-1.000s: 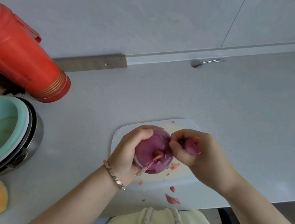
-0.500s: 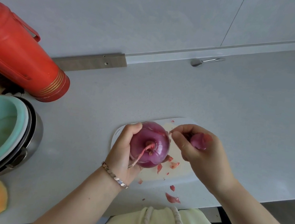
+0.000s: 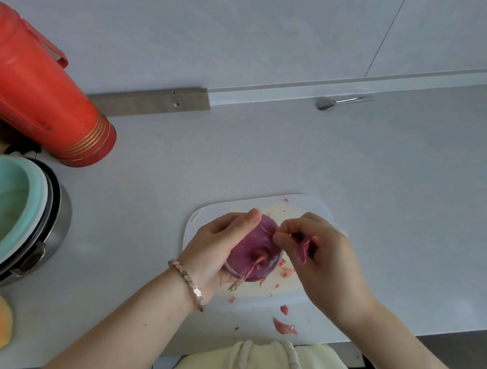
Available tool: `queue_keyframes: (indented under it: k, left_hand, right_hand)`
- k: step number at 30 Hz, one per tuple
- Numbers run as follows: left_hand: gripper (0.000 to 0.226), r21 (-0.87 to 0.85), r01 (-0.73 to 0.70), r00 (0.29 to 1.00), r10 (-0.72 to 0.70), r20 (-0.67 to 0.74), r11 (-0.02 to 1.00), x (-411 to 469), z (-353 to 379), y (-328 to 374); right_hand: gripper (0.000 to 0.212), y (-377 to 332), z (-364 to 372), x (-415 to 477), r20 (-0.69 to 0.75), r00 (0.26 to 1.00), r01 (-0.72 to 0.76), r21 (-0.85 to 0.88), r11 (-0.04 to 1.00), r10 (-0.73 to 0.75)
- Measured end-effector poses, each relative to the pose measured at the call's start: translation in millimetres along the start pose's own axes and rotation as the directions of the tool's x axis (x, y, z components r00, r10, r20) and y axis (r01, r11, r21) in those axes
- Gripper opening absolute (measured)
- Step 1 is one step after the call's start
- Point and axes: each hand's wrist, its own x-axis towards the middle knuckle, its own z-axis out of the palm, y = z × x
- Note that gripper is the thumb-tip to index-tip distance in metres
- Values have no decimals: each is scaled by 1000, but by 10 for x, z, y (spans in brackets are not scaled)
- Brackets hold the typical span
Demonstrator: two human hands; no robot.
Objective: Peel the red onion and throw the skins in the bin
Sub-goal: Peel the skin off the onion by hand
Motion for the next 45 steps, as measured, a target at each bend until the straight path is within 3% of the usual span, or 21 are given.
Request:
queue_keyframes:
  k: [3, 7, 9, 11, 13, 17, 23, 25, 29, 33, 37, 40, 45]
  left_hand:
    - [46, 13, 64, 998, -64, -8, 998, -44, 53, 56]
    - [26, -26, 13, 997, -15, -76, 1000, -42, 100, 32]
    - [3, -24, -28, 992, 25, -123, 999, -22, 118, -12]
    - [11, 0, -80, 983, 79, -165, 997, -8, 131, -52]
    - [2, 27, -148, 967, 150, -207, 989, 13, 151, -87]
    - [32, 82, -239, 925, 252, -284, 968, 17, 167, -111]
    - [32, 233, -326, 858, 391, -333, 916, 2, 161, -138]
    - [31, 205, -355, 844, 407, -349, 912, 3, 149, -127]
    - [28, -55, -322, 901, 288, -325, 945, 27, 109, -120]
    - [45, -251, -125, 972, 67, -226, 960, 31, 91, -81]
    - [50, -457, 28, 986, -100, -135, 889, 33, 118, 1]
    - [46, -526, 27, 976, -135, -169, 850, 52, 53, 26]
    - [42, -377, 77, 970, -156, -184, 923, 118, 19, 10]
  right_hand:
    - [16, 40, 82, -54, 29, 996, 91, -62, 994, -90]
    - [19, -19, 125, -55, 14, 998, 66, 9, 998, -66]
    - [21, -52, 145, -52, -26, 999, 45, 24, 999, -44]
    - [24, -63, 181, -52, -63, 998, 9, 23, 1000, -8]
    - [29, -80, 226, -53, -106, 994, -18, 52, 998, 23]
    - [43, -144, 289, -41, -189, 978, -67, 104, 992, 86]
    - [31, -182, 284, 106, -224, 908, -281, 305, 910, 355]
    - [33, -171, 236, 175, -190, 887, -323, 393, 861, 420]
    - [48, -138, 125, 259, -104, 843, -376, 588, 716, 528]
    - [43, -107, 30, 288, 61, 862, -375, 746, 550, 504]
    - [39, -59, -1, 284, 118, 815, -404, 817, 411, 567]
    - [40, -13, -85, 280, 91, 816, -408, 790, 457, 571]
    - [23, 221, -114, 134, 63, 818, -527, 479, 702, 571]
